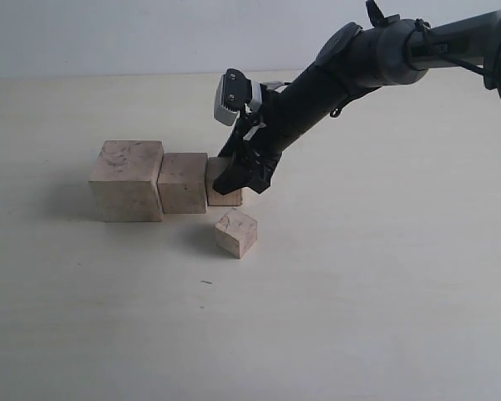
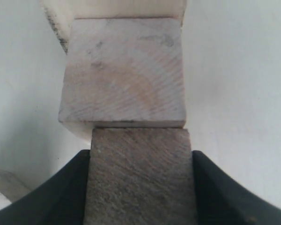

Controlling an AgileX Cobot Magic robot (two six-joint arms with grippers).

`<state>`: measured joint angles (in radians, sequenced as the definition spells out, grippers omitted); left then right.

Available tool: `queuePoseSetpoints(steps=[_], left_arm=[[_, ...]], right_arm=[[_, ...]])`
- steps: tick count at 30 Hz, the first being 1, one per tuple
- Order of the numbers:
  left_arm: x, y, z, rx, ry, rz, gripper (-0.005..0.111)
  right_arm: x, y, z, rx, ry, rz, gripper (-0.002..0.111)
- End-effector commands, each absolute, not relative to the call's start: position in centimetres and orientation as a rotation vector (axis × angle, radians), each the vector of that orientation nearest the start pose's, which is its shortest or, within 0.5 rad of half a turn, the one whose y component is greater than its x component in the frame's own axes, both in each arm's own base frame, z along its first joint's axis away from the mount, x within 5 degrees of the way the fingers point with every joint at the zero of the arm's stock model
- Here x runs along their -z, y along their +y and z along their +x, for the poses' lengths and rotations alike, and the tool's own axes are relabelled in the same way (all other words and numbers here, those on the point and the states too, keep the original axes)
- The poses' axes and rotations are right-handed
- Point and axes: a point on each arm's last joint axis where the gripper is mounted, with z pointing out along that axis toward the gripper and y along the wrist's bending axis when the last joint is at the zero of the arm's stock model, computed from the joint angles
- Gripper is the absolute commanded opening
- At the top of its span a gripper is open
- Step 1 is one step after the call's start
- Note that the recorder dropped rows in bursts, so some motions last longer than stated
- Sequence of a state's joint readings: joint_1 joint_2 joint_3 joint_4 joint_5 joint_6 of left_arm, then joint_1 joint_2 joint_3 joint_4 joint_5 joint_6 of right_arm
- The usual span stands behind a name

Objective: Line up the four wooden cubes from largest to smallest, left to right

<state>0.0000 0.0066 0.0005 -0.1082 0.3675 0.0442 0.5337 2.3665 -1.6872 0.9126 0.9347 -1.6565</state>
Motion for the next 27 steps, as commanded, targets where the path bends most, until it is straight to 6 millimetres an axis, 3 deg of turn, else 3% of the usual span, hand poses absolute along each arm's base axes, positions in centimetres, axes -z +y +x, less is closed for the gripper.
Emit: queuePoseSetpoints(steps=[1,4,10,18,27], left_arm=[[-18.1,-0.3,5.3,0.073,1.838,-0.026,0.000],[-18.1,-0.3,5.3,0.073,1.838,-0.026,0.000],[-18.1,-0.3,5.3,0.073,1.838,-0.026,0.000],[-18.1,-0.3,5.3,0.073,1.838,-0.026,0.000],[-18.1,-0.3,5.3,0.073,1.838,-0.026,0.000]], right_arm=[[-9.1,28.6,37.1,-0.834,1.798,-1.944,0.040],[-9.1,28.6,37.0,-0.845,1.799,-1.948,0.052],[-9.2,28.6,36.7,-0.891,1.795,-1.963,0.066],[-9.5,28.8,36.7,-0.913,1.798,-1.916,0.066],[-13.2,28.6,37.3,-0.789,1.793,-1.863,0.066]])
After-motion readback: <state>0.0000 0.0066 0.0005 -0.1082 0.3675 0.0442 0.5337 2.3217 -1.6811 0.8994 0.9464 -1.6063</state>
